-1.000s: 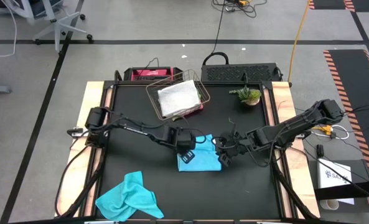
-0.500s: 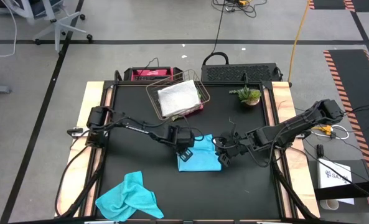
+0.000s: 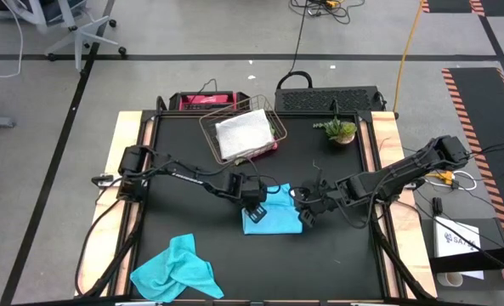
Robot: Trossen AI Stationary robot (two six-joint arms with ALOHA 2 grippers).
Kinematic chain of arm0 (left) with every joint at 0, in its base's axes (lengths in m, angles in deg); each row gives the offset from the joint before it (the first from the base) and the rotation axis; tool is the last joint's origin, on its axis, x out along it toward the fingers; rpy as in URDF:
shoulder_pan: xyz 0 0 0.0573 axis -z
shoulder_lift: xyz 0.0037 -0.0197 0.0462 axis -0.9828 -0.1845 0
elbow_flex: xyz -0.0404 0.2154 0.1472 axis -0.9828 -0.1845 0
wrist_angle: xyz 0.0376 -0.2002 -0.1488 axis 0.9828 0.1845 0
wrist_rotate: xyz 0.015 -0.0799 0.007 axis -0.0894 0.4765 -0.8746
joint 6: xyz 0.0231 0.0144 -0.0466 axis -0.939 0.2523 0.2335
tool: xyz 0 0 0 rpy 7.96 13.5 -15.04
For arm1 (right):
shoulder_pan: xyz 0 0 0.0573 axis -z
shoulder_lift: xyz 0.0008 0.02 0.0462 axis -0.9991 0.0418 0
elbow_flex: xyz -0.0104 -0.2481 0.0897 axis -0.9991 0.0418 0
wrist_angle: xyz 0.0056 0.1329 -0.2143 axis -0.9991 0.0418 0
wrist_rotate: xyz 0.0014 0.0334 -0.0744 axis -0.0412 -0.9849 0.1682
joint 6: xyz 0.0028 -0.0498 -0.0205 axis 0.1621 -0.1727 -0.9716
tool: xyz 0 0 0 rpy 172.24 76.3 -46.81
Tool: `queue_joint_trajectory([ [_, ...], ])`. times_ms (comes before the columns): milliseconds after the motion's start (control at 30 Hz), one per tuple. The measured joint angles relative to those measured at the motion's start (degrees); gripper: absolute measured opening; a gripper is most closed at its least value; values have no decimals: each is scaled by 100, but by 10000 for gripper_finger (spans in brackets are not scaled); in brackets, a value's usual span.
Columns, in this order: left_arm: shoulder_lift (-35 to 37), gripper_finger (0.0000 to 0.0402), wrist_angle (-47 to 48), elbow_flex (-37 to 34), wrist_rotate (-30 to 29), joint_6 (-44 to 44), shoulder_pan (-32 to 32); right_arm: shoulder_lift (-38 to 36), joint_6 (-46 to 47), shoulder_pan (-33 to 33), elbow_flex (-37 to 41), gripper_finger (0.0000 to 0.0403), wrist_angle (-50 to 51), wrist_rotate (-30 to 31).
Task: Fold microfiber towels
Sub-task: Fold the right light blue microfiber cloth
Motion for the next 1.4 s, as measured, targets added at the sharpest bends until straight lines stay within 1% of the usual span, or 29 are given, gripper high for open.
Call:
queue_joint_trajectory([
  [100,0,145,-1,0,27,-12,-2,0,9,2,0,147,208,43],
  [267,0,145,4,0,-80,-25,0,0,71,2,0,147,187,123],
  [333,0,136,26,0,-141,-12,11,0,71,2,0,147,178,124],
  [433,14,99,237,4,-362,-18,37,0,73,2,0,147,159,124],
  [567,173,23,666,56,-591,-101,66,13,48,2,-1,147,160,128],
  [600,220,13,735,59,-649,-120,74,46,26,11,-2,147,155,135],
  [733,388,17,774,59,-723,-117,76,313,-18,156,-2,147,133,130],
  [800,415,19,766,59,-723,-115,76,512,-209,266,-6,147,4,96],
  [867,415,19,765,59,-716,-112,75,719,-437,400,-5,147,-118,-92],
  [1000,415,6,760,59,-679,-109,76,1042,-946,677,-7,147,-480,-527],
  [1067,415,7,762,59,-677,-68,76,1171,-1244,800,-7,147,-582,-691],
  [1267,415,29,762,59,-622,-22,76,1333,-2014,1199,-7,147,-638,-1252],
  [1400,413,22,770,59,-574,-18,76,1331,-2208,1389,-7,149,-691,-1251],
])
